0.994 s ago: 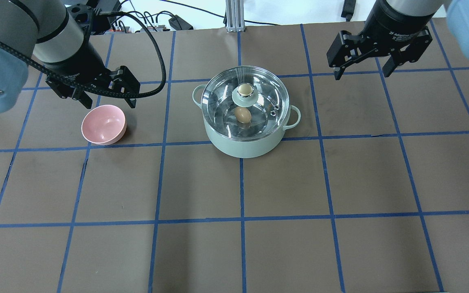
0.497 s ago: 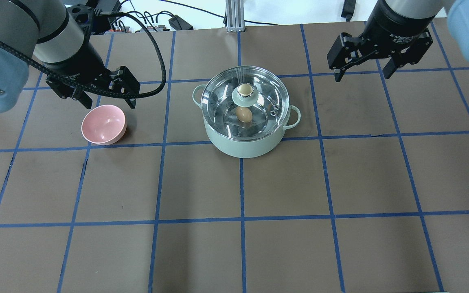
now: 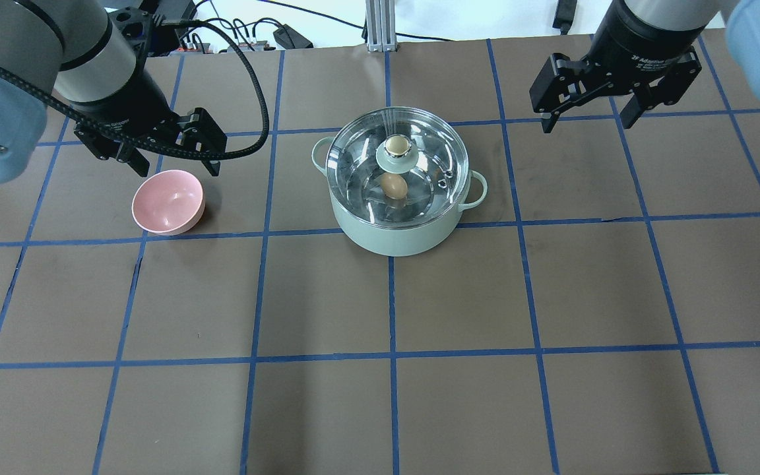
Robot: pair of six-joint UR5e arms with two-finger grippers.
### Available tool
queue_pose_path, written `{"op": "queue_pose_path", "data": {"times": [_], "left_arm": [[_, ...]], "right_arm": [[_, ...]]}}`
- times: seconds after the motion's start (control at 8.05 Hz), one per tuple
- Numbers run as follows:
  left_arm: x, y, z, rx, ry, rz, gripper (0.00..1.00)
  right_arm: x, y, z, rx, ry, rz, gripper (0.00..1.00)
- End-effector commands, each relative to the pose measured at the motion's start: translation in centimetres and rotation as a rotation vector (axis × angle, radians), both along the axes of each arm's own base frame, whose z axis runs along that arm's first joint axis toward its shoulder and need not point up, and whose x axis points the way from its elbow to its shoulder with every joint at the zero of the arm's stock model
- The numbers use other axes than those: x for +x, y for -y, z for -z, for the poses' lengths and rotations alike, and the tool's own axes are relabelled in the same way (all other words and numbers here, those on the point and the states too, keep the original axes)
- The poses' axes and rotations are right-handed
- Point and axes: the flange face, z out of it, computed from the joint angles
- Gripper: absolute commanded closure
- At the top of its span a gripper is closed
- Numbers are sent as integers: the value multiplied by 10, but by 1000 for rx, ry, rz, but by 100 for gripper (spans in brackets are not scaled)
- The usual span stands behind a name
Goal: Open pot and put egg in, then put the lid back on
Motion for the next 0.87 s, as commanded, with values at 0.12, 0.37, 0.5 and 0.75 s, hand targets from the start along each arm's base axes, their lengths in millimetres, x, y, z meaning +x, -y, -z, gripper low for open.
{"op": "queue_pose_path", "data": {"times": [0.12,0.37,0.5,0.75], "left_arm": [[2,1,1,2,8,-2,0],[1,1,1,2,6,-8,0],[2,1,1,2,8,-11,0],[2,1,1,2,8,-10,0]], "right_arm": [[0,0,1,2,-3,1,0],[1,-1,0,1,5,-1,0],[1,0,-1,-1,4,1,0],[1,0,-1,-1,7,1,0]]}}
